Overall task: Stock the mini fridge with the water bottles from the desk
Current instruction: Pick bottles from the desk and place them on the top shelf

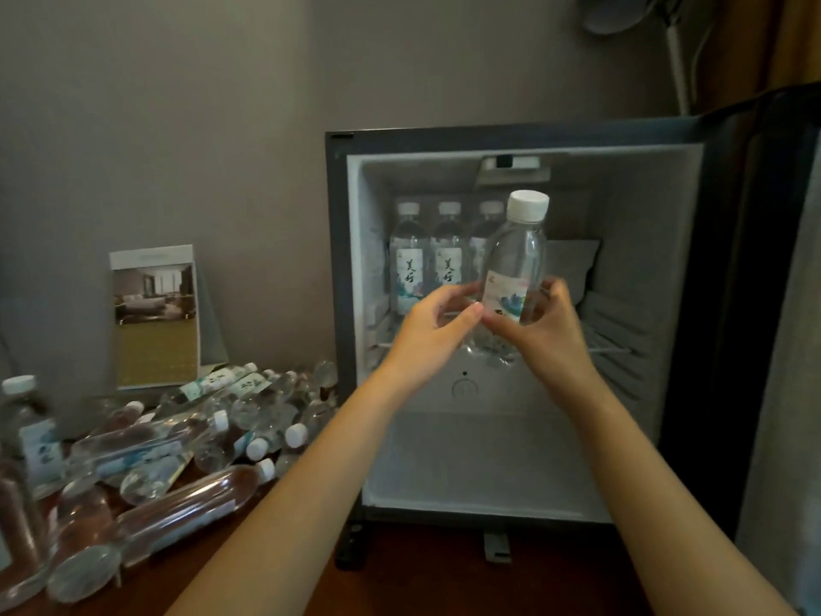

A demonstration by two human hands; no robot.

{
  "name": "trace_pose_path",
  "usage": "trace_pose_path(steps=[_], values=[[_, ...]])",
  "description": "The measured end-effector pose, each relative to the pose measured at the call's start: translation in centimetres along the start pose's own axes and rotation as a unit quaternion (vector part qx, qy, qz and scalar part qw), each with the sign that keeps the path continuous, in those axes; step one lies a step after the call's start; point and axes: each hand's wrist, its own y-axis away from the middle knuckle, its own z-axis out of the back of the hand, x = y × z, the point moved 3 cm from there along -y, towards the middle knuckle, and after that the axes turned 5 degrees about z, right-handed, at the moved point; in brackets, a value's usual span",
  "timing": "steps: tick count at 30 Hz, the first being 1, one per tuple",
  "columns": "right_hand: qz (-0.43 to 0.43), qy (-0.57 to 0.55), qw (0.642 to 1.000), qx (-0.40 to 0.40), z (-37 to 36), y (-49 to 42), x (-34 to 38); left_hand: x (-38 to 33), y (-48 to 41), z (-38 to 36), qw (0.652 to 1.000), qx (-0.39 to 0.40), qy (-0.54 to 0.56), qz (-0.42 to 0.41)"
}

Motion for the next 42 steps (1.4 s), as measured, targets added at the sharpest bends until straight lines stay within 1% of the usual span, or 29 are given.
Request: trace_pose_path(steps=[3,6,9,11,13,17,21,24,27,30,34,38,42], values=[[-0.008,0.009,0.999,-0.031,2.0,-1.7,-0.8,0.2,-1.8,-2.3,1.0,0.023,-0.019,-0.007],[-0.016,0.036,0.998,-0.05,3.2,-2.9,-1.8,0.8,-2.9,-3.9,0.998,0.056,-0.013,0.011],[-0.039,0.047,0.997,-0.045,4.0,-3.5,-2.9,1.8,-3.7,-5.1,0.998,0.062,0.0,0.028],[-0.044,0.049,0.997,-0.032,4.1,-3.7,-3.2,2.6,-4.1,-5.6,0.998,0.05,0.004,0.044],[-0.04,0.056,0.997,-0.021,4.1,-4.0,-3.5,3.4,-4.7,-5.9,0.998,0.035,-0.021,0.046],[-0.048,0.072,0.996,-0.012,4.0,-4.7,-3.9,4.4,-5.5,-6.4,0.997,0.015,-0.071,0.017],[-0.066,0.096,0.993,0.013,4.1,-5.7,-4.5,4.8,-6.4,-6.3,0.992,0.017,-0.127,-0.002],[-0.067,0.082,0.994,0.031,3.9,-6.1,-5.0,5.1,-6.9,-6.2,0.991,0.004,-0.135,-0.014],[-0.045,0.084,0.995,0.019,3.9,-6.3,-5.4,5.2,-7.2,-6.4,0.987,-0.02,-0.156,-0.025],[-0.033,0.1,0.994,-0.001,4.0,-6.8,-5.7,5.2,-7.4,-7.0,0.977,-0.057,-0.201,-0.049],[-0.047,0.121,0.991,-0.015,3.8,-7.3,-6.0,5.6,-7.7,-7.6,0.958,-0.111,-0.261,-0.048],[-0.053,0.16,0.985,-0.027,3.6,-8.0,-6.6,6.1,-8.4,-7.8,0.954,-0.139,-0.264,-0.029],[-0.061,0.165,0.984,-0.022,3.7,-8.8,-7.1,6.2,-8.7,-7.7,0.952,-0.137,-0.271,-0.035]])
